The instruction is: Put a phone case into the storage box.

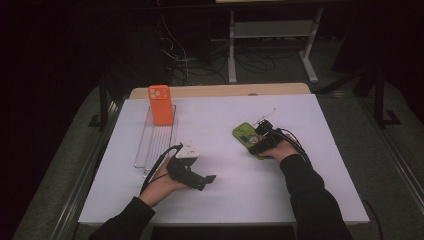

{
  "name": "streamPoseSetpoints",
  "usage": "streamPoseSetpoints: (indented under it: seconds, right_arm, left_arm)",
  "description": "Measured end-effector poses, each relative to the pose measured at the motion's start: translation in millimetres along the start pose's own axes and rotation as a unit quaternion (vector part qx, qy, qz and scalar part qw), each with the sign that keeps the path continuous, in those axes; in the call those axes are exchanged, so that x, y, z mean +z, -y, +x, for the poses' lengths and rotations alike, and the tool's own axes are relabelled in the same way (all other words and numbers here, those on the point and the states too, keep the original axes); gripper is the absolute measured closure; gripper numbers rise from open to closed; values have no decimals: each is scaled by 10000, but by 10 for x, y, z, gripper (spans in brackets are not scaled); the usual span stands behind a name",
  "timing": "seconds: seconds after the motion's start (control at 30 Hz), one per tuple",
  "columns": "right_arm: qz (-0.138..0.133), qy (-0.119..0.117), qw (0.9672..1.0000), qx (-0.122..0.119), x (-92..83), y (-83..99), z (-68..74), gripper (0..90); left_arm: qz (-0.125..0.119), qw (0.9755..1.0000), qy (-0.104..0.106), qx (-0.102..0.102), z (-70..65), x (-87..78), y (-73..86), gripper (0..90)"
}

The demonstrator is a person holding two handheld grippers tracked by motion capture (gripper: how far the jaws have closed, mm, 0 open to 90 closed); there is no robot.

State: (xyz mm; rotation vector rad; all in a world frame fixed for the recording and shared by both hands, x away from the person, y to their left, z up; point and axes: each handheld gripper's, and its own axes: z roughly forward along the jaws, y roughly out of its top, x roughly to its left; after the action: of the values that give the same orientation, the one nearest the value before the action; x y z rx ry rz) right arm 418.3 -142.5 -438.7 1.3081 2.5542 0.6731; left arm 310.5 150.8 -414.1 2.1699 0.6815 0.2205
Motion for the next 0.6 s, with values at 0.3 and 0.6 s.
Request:
streamPoseSetpoints:
  seconds: [0.3,0.6]
  right_arm:
    - [-213,-251,9993,-172,-226,16,1,150]
    - [-352,-487,9971,-457,-502,94,-18,150]
  left_arm:
    - [54,9999,161,-17,58,-62,-87,17]
    - [58,9994,313,126,156,-92,-242,17]
